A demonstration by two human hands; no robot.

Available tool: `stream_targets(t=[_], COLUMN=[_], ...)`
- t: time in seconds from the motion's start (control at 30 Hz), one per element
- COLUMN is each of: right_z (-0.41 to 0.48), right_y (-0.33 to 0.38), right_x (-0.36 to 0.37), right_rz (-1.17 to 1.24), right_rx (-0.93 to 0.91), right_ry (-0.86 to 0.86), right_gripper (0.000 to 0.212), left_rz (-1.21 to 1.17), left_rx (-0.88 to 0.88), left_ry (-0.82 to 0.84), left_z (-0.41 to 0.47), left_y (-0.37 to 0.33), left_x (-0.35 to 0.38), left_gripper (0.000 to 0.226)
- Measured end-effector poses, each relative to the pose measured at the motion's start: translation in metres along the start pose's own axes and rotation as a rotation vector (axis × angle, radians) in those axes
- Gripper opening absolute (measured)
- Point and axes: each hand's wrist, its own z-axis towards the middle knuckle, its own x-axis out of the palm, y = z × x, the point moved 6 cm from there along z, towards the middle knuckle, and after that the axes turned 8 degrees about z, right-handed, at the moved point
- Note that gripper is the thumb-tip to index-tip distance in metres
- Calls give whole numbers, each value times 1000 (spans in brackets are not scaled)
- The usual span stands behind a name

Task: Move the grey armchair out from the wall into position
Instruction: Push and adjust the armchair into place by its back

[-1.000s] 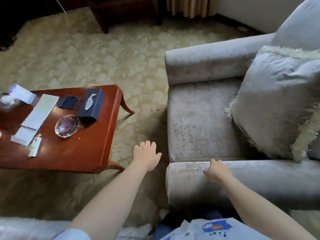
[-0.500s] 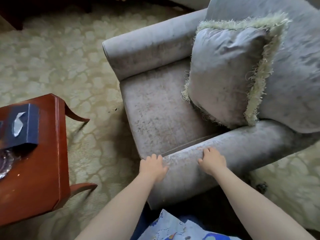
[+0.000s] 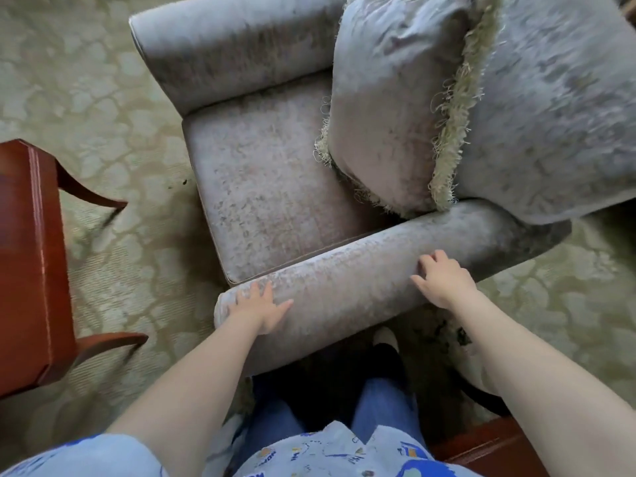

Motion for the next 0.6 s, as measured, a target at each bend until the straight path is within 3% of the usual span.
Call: stream_targets(t=[0.2,0.3,0.47,0.6], right_z=[42,70,124,148], right_y=[-7,-16,-33,-30], right_x=[-16,-23,-27,-29], right_rz=[-150,-213,-171,-266], right_rx=[-258,-331,-291,-337], right_ry=[-18,-87,-41,-104], right_gripper=[42,44,56,63], left_rz=[-185,-314,-291,-207], left_rx=[-409,-531,-392,-264], left_ry=[-40,-118,-290,-325], left_z=[-7,3,36,64], left_y=[-64,-91,-107,-123], left_x=[-14,-16,-25,-46], left_gripper=[85,83,59,56])
